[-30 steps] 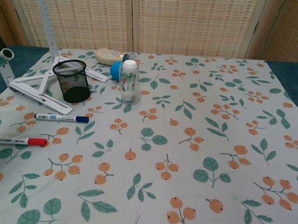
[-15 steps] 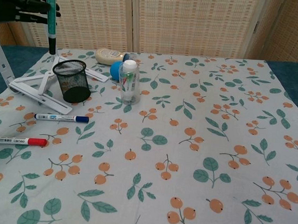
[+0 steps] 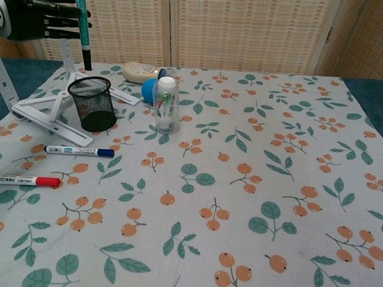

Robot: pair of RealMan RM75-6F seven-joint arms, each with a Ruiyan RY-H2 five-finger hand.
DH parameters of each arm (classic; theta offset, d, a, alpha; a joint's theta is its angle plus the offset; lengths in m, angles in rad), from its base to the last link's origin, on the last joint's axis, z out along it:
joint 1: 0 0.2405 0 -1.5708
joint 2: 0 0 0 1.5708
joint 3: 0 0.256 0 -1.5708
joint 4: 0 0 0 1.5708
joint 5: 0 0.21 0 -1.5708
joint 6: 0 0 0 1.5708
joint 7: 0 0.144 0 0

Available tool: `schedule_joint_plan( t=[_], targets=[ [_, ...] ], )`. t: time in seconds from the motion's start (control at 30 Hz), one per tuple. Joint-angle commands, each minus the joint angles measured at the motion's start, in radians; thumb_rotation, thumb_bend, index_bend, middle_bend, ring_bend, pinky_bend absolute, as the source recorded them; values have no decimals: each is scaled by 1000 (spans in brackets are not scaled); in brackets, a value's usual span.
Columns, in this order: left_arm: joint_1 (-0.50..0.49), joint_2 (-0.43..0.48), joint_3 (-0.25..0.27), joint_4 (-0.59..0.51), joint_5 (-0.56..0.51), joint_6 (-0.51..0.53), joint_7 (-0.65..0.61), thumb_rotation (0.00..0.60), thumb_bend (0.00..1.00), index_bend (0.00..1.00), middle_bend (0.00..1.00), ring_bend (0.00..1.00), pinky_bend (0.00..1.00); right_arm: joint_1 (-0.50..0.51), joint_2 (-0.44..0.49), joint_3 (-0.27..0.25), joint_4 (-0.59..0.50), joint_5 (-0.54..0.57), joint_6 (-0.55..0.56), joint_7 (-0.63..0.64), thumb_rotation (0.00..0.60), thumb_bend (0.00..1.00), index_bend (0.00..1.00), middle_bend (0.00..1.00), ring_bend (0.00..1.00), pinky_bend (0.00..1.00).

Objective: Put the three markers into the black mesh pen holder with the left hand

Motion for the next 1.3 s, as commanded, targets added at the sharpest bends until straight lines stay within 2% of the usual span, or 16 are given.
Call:
schedule_joint_plan(
  t=[0.03,0.13,0.3,0.37,0.53,0.63,0.7,0.77,0.97,1.03,1.1,1.2,1.3],
  targets=[
    [-19,-32,23,38,29,10,-44,600,403,551,580,225,199,0,1,1,1,2,-1,1,600,27,110,74,106,96],
    [-32,-47,45,63,50,13,-72,600,402,513,549,221,198,-2,2,3,0,6,1,2,600,27,110,75,107,96],
    [-50,-56,84,94,98,29,-109,600,400,362,380,165,177,-4,4,2,-2,2,4,5,600,27,110,75,106,96],
    [-55,-55,99,102,120,38,-137,600,399,329,355,155,170,-4,6,2,-3,2,5,6,600,27,110,74,106,96],
    [-63,-54,134,124,157,73,-207,600,400,326,351,149,167,-4,7,2,-4,2,2,7,600,27,110,74,106,96],
    [-61,-54,157,131,165,109,-211,600,400,377,402,164,175,-3,7,2,-4,2,1,7,600,27,110,75,106,97],
    [-42,-34,177,91,175,148,-184,600,400,411,429,176,182,-3,7,3,-3,4,0,10,600,27,111,75,106,97],
    [5,9,210,-3,189,226,-76,600,399,434,439,180,187,-3,8,4,-1,7,-1,13,600,27,110,75,106,97],
    [251,177,325,-492,144,568,498,600,399,409,429,183,193,0,8,4,7,12,-15,32,600,27,111,75,113,97],
    [339,195,389,-635,149,713,724,600,398,405,425,183,194,1,8,3,7,8,-15,37,600,27,111,75,113,97],
    [418,182,468,-725,192,841,899,600,396,401,419,183,194,1,9,2,6,3,-14,39,600,27,110,75,113,97],
    [519,112,584,-723,285,998,1125,600,394,398,413,184,194,0,10,0,4,0,-12,41,600,27,110,75,114,97],
    [592,-6,646,-630,318,1109,1277,600,394,412,415,184,193,-1,12,-1,3,-4,-9,41,600,27,111,75,115,97]
  ],
)
